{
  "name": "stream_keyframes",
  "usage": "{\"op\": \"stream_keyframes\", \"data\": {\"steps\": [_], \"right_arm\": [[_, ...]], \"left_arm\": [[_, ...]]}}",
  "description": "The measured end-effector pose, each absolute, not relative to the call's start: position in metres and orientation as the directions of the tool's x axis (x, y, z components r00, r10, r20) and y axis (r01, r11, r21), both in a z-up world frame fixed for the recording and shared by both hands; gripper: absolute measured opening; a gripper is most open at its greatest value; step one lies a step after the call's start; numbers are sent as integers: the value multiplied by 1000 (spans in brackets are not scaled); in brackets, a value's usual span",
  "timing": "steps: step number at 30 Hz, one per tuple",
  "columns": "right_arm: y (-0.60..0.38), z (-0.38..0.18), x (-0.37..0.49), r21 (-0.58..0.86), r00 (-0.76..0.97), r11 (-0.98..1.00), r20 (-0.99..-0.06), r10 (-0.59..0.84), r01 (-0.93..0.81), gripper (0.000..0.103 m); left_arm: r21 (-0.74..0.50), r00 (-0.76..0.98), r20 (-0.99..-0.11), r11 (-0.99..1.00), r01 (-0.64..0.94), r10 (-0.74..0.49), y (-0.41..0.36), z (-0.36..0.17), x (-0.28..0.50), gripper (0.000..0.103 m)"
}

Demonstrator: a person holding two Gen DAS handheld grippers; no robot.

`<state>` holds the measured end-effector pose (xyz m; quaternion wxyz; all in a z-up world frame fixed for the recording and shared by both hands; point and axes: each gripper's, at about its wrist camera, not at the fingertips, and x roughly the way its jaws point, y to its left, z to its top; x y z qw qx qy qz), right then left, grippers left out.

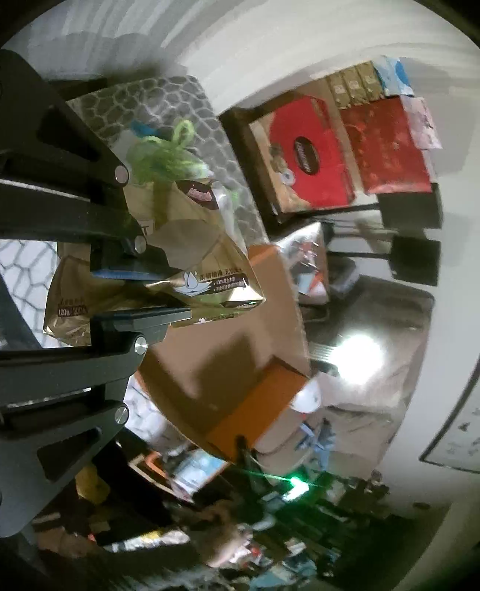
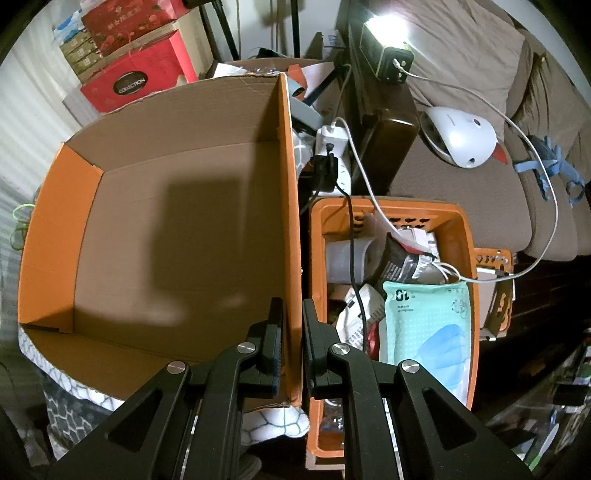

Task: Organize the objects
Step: 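Close the left gripper on the gold package and lift it, then carry the gold package with the left gripper into the orange box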

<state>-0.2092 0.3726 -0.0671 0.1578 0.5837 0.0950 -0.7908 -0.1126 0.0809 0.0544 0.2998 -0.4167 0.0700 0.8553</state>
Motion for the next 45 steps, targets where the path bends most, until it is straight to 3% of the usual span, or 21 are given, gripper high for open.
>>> {"op": "stream_keyframes", "data": {"steps": [21,45], "right_arm": [[380,-64,-209,68,-263,-930,-949,-172,362,10],[382,-64,-208,85,-258,-930,-948,-186,359,10]], "left_arm": [[-197,-392,-785,-793,-577,480,210,45,-163,10],[-410,-212,-827,-817,-405,521,320,-43,-194,9]]}}
